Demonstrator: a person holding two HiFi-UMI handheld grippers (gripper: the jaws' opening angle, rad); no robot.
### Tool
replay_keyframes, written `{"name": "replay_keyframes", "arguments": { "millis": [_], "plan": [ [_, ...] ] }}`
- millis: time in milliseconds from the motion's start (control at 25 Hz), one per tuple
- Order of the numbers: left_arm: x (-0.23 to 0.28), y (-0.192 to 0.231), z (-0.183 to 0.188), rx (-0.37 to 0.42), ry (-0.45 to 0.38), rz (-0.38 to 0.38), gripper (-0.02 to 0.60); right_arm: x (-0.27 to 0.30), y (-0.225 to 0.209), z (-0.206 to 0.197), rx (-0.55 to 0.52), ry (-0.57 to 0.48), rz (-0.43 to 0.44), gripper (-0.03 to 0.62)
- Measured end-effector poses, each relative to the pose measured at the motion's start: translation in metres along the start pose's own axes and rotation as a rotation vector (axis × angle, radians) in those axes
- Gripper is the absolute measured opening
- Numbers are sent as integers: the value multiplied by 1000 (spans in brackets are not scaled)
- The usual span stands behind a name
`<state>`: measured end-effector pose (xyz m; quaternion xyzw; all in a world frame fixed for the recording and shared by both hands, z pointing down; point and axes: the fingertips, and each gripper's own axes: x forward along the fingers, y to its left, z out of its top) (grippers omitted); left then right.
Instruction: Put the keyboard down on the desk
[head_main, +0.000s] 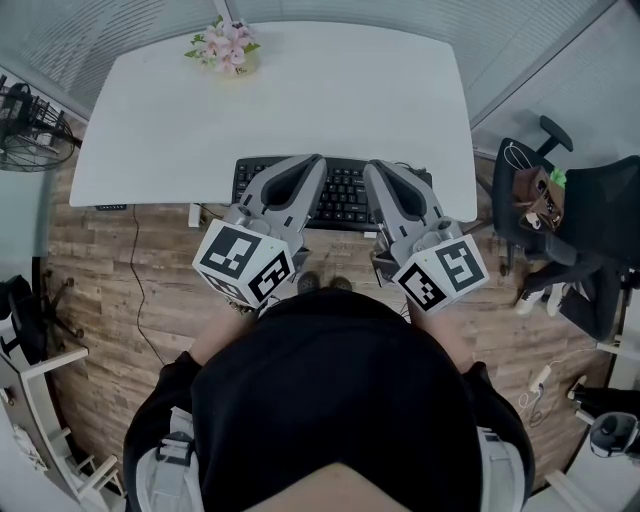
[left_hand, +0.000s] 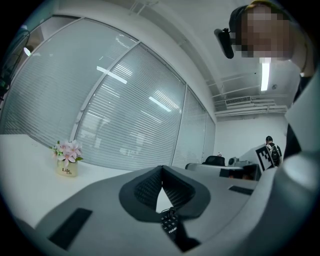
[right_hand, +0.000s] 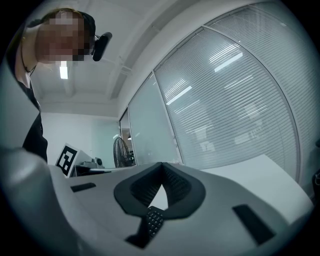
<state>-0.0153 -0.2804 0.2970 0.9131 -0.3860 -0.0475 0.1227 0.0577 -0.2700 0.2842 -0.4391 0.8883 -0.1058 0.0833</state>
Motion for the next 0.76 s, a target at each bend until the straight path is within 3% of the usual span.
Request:
{"name": "replay_keyframes", "arguments": {
  "millis": [760],
  "plan": [
    [-1, -5, -1, -3, -4, -7, 12, -5, 1, -1, -3, 4, -6, 3]
  ]
}}
